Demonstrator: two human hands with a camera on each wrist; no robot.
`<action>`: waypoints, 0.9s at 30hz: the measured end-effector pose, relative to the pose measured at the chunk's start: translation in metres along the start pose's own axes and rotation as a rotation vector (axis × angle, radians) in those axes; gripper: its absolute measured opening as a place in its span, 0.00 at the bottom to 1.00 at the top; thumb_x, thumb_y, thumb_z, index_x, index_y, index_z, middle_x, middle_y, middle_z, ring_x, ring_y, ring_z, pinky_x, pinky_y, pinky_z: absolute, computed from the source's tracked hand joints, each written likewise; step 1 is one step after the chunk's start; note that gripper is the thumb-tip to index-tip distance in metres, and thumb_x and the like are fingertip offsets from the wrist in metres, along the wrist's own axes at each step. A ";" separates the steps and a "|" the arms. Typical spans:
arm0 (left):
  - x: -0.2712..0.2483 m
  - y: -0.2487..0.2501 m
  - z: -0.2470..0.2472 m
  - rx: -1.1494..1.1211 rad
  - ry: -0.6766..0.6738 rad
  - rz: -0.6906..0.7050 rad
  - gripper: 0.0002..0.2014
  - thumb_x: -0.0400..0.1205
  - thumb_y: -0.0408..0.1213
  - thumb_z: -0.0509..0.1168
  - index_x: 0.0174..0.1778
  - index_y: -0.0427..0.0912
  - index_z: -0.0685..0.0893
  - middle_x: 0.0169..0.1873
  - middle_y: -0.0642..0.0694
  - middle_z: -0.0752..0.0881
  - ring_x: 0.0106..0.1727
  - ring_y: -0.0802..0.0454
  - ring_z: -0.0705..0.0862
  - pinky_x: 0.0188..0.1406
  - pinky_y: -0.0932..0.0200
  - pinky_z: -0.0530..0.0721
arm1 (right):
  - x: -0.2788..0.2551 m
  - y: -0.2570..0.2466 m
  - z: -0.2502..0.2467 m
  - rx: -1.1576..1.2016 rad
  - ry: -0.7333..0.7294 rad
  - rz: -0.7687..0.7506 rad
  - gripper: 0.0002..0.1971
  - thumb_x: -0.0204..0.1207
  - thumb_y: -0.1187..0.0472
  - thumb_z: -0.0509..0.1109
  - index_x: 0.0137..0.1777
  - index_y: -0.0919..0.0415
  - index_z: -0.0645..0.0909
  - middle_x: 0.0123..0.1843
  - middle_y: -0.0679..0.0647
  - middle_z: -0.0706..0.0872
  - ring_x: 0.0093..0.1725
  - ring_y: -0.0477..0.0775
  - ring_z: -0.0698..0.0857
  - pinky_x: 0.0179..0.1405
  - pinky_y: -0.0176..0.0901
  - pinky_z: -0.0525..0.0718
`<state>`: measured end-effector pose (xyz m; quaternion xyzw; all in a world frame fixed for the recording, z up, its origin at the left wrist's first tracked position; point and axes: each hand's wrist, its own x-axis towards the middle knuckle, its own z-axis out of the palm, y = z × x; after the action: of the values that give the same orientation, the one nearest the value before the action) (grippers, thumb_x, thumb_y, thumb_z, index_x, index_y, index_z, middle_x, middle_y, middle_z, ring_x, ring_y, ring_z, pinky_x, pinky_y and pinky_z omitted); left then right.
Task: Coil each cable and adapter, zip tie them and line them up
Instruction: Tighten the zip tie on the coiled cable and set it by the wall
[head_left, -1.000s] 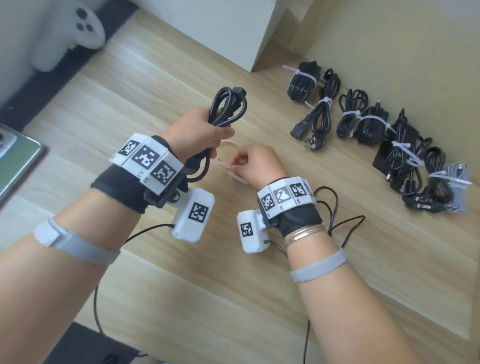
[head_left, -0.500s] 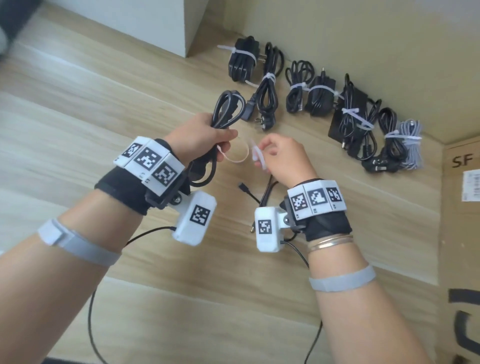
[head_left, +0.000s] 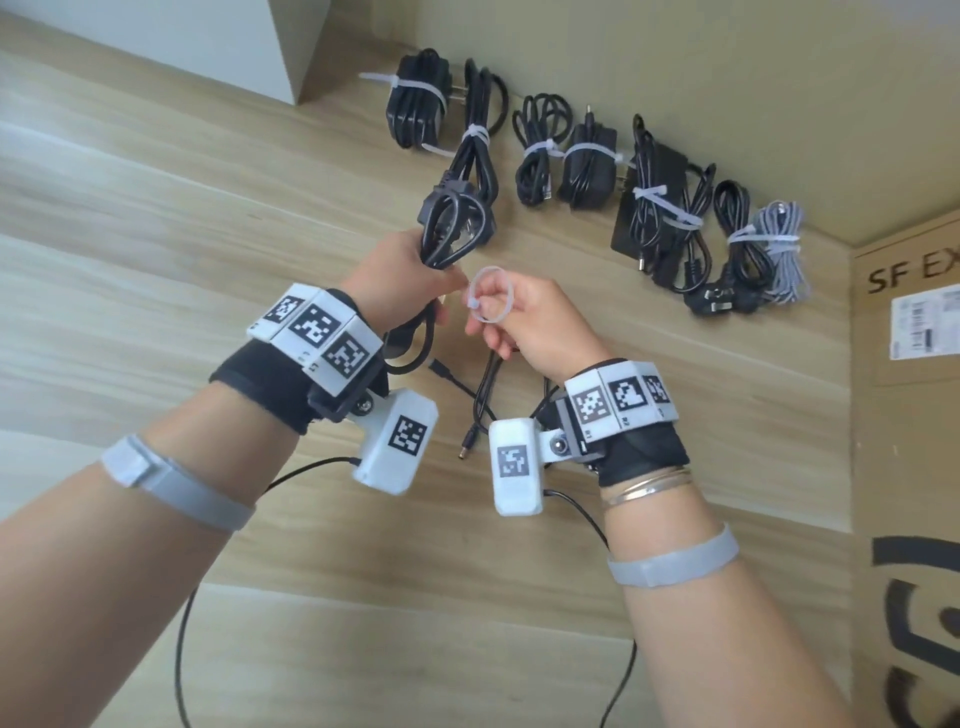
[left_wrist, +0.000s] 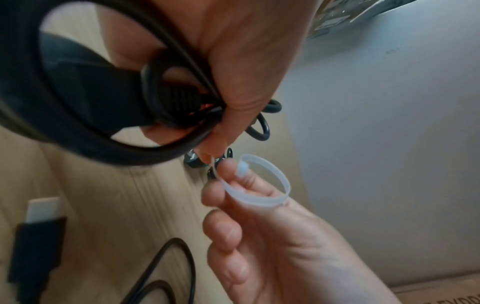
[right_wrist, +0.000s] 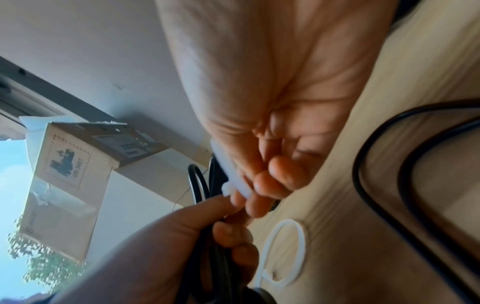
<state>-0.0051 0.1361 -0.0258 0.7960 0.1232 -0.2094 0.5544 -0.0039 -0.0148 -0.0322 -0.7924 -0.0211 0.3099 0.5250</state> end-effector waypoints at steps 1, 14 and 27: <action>0.001 0.000 0.001 0.000 0.006 -0.002 0.07 0.79 0.31 0.64 0.36 0.44 0.75 0.23 0.46 0.79 0.14 0.64 0.76 0.14 0.74 0.70 | -0.001 0.000 -0.002 0.018 -0.009 -0.007 0.17 0.79 0.74 0.57 0.37 0.56 0.79 0.36 0.51 0.84 0.25 0.43 0.75 0.23 0.33 0.72; 0.005 0.002 0.012 0.023 0.042 -0.096 0.10 0.78 0.28 0.58 0.34 0.47 0.71 0.25 0.45 0.81 0.26 0.52 0.79 0.25 0.63 0.77 | -0.013 0.006 -0.023 0.459 0.145 -0.098 0.09 0.81 0.69 0.62 0.39 0.60 0.75 0.29 0.50 0.84 0.23 0.43 0.73 0.19 0.31 0.69; 0.000 0.010 0.028 0.088 -0.088 -0.107 0.03 0.78 0.32 0.62 0.43 0.44 0.77 0.42 0.37 0.83 0.39 0.44 0.80 0.43 0.52 0.81 | -0.011 0.015 -0.019 0.237 0.079 -0.062 0.11 0.83 0.67 0.60 0.38 0.60 0.69 0.31 0.55 0.84 0.24 0.47 0.79 0.24 0.34 0.80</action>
<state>-0.0065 0.1059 -0.0254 0.8021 0.1315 -0.2786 0.5116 -0.0077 -0.0412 -0.0347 -0.7355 0.0119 0.2625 0.6245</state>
